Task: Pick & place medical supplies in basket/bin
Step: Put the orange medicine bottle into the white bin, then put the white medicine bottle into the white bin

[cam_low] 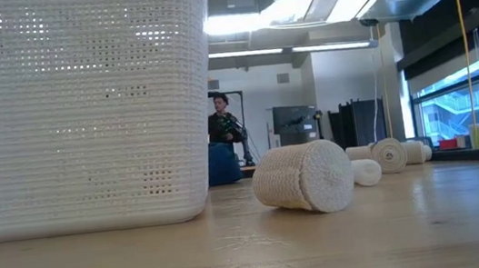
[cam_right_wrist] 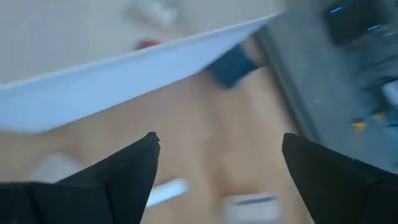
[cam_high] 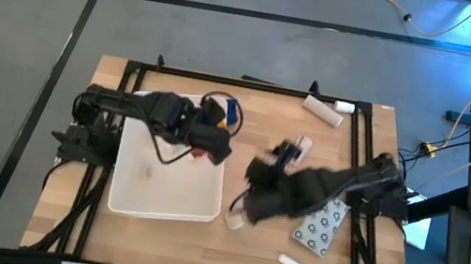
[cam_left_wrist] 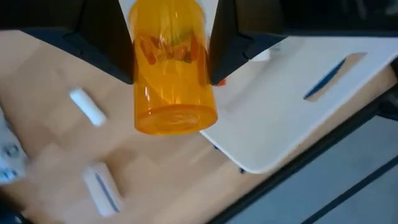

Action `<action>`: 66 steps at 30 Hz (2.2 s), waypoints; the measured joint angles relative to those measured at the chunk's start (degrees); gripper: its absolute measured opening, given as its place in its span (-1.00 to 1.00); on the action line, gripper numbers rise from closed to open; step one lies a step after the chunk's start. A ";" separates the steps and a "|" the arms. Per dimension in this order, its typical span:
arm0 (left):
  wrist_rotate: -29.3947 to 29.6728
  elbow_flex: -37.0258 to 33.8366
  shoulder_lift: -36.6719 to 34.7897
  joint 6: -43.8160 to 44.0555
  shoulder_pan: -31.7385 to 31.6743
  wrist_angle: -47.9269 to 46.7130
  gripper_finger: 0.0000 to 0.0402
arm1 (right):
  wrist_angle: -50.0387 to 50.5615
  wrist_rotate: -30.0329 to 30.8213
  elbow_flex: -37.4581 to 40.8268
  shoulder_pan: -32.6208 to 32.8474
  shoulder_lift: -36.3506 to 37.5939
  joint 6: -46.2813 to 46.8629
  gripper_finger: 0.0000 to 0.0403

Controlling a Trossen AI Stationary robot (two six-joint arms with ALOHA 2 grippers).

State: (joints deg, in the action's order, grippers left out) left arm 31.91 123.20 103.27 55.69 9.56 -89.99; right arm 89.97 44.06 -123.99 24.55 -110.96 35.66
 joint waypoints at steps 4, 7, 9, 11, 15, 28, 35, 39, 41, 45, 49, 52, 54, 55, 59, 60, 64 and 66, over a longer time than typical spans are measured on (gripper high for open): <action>2.29 -0.02 -2.38 1.82 -2.36 -0.03 -0.10 | 0.08 2.56 9.51 -4.27 10.50 -3.39 0.68; 3.00 0.04 -3.95 3.13 -3.86 -0.04 -0.10 | -1.30 2.97 19.52 -7.02 20.94 -2.95 0.68; 1.25 -0.08 -4.13 5.21 -5.48 -0.02 -0.10 | -5.53 3.00 26.32 -8.14 27.64 -2.93 0.68; -1.38 -1.59 -4.22 5.74 -7.09 0.11 -0.10 | -10.69 2.42 32.69 -8.63 33.41 -3.04 0.68; -6.54 -9.68 -4.17 8.15 -11.26 -0.04 -0.10 | -18.99 -0.50 43.33 -8.65 42.56 -2.98 0.68; -17.99 -33.99 -4.07 21.67 -17.12 5.88 -0.10 | -29.88 -3.23 54.52 -8.72 49.77 -3.37 0.68; -19.55 -43.12 -4.06 21.28 -18.91 19.36 -0.10 | -32.82 -2.52 54.96 -10.12 48.61 -3.39 0.68; -20.47 -47.19 -4.05 21.41 -19.74 23.54 -0.10 | -33.01 -2.56 54.96 -11.21 47.60 -3.39 0.68; -20.99 -48.63 -4.05 21.52 -19.88 23.94 -0.10 | -33.00 -2.55 54.96 -11.49 47.03 -3.33 0.68; -19.88 -51.56 -4.05 21.55 -19.84 24.88 -0.10 | -33.17 -2.57 54.96 -11.80 46.01 -3.37 0.68; -19.65 -53.45 -4.05 21.38 -19.86 27.55 -0.09 | -33.19 -2.59 54.96 -11.80 45.07 -3.37 0.68; -20.53 -54.30 -4.05 20.17 -19.86 29.78 -0.03 | -33.19 -2.64 54.96 -11.80 44.59 -3.37 0.68; -21.26 -54.51 -4.05 20.06 -19.84 30.01 0.01 | -33.19 -3.48 54.96 -11.80 44.52 -3.37 0.68; -21.32 -54.51 -4.05 20.04 -19.86 30.05 0.04 | -33.19 -3.66 54.96 -11.80 44.52 -3.37 0.68; -20.33 -54.51 -4.05 19.59 -19.91 30.11 0.12 | -33.19 -3.77 54.96 -11.80 44.52 -3.37 0.68; -19.77 -54.51 -4.05 19.32 -19.91 30.11 0.12 | -33.19 -3.77 54.96 -11.80 44.55 -3.37 0.68; -19.53 -54.51 -4.13 19.00 -19.91 29.91 0.12 | -33.15 -3.84 54.96 -11.80 44.55 -3.37 0.68; -19.51 -54.44 -4.88 18.63 -19.91 29.75 0.12 | -33.03 -3.85 54.96 -11.80 44.55 -3.37 0.68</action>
State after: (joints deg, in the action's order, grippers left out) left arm 12.40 68.75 98.39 74.32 -10.35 -60.24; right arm 56.93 40.21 -69.04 12.75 -66.41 32.29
